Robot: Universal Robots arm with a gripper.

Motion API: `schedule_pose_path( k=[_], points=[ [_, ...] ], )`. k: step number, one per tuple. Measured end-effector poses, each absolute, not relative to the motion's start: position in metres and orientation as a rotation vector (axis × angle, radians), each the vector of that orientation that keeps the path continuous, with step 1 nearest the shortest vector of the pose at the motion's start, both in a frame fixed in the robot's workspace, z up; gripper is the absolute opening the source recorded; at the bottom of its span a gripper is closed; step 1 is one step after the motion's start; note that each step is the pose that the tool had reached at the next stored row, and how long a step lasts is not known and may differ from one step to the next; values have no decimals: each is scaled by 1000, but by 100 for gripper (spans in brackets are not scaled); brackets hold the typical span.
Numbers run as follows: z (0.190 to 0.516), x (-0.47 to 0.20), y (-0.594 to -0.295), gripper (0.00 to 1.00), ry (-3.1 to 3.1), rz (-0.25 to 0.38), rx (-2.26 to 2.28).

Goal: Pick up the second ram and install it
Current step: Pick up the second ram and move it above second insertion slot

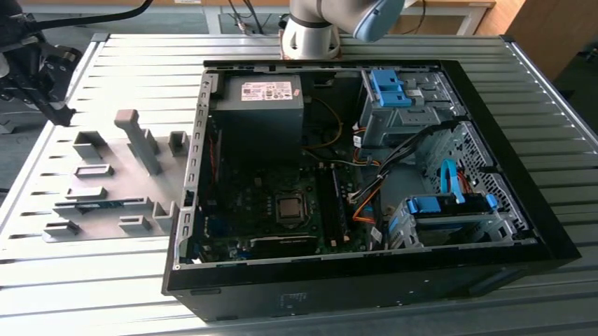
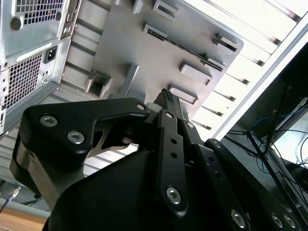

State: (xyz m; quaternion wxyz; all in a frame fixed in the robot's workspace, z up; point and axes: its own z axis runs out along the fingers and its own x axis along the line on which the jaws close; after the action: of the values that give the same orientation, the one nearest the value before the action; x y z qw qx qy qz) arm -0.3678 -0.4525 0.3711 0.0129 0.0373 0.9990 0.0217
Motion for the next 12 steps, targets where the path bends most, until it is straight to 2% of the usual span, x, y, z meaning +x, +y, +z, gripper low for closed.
schedule_pose_path(
  k=[12],
  points=[
    [371, -369, -453, 10, 3113, 68, 103]
  ],
)
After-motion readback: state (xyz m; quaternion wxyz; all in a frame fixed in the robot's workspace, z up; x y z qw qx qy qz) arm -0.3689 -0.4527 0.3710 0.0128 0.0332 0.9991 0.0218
